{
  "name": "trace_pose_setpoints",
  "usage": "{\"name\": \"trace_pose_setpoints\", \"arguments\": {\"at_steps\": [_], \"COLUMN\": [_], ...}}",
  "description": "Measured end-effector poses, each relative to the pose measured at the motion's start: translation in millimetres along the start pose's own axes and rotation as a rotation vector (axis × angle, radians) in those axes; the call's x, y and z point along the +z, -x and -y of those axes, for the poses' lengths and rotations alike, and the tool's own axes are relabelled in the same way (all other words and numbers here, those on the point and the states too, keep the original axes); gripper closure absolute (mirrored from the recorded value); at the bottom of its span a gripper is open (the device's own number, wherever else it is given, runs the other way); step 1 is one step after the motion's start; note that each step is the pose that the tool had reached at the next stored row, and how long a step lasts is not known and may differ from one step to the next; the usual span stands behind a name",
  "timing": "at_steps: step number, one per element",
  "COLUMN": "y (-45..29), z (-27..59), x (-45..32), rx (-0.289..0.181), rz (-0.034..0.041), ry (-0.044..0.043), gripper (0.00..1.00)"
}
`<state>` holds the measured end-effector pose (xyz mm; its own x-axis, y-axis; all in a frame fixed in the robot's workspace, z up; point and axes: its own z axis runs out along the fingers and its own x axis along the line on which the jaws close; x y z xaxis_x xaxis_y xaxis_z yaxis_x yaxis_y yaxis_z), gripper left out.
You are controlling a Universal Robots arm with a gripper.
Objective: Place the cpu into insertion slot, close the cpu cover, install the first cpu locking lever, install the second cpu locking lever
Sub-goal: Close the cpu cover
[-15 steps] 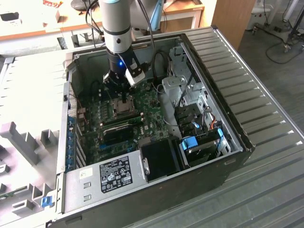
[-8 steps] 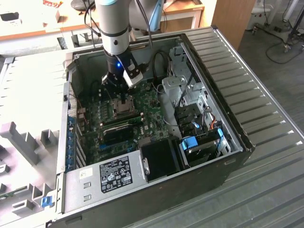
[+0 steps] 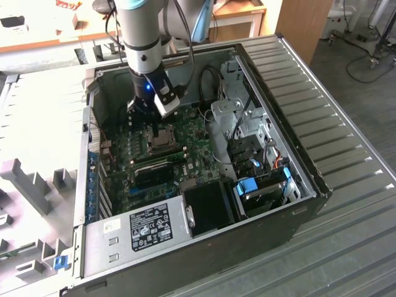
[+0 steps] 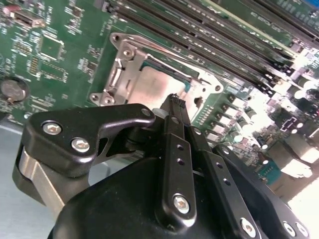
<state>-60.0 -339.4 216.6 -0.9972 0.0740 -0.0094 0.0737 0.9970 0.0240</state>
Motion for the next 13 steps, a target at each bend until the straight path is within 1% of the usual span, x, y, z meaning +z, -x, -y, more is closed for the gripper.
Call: {"name": "trace_pose_setpoints", "arguments": {"at_steps": [3,10,13], "y": [-2.5,-4.5,-7.6], "z": [0.1,1.3,1.6], "x": [0.3,0.6,1.3], "rx": [0.0,0.0,0.0], "rz": [0.0,0.0,0.0001], "ry": [0.0,0.0001,0.0001], "gripper": [0.9,0.9,0.9]}}
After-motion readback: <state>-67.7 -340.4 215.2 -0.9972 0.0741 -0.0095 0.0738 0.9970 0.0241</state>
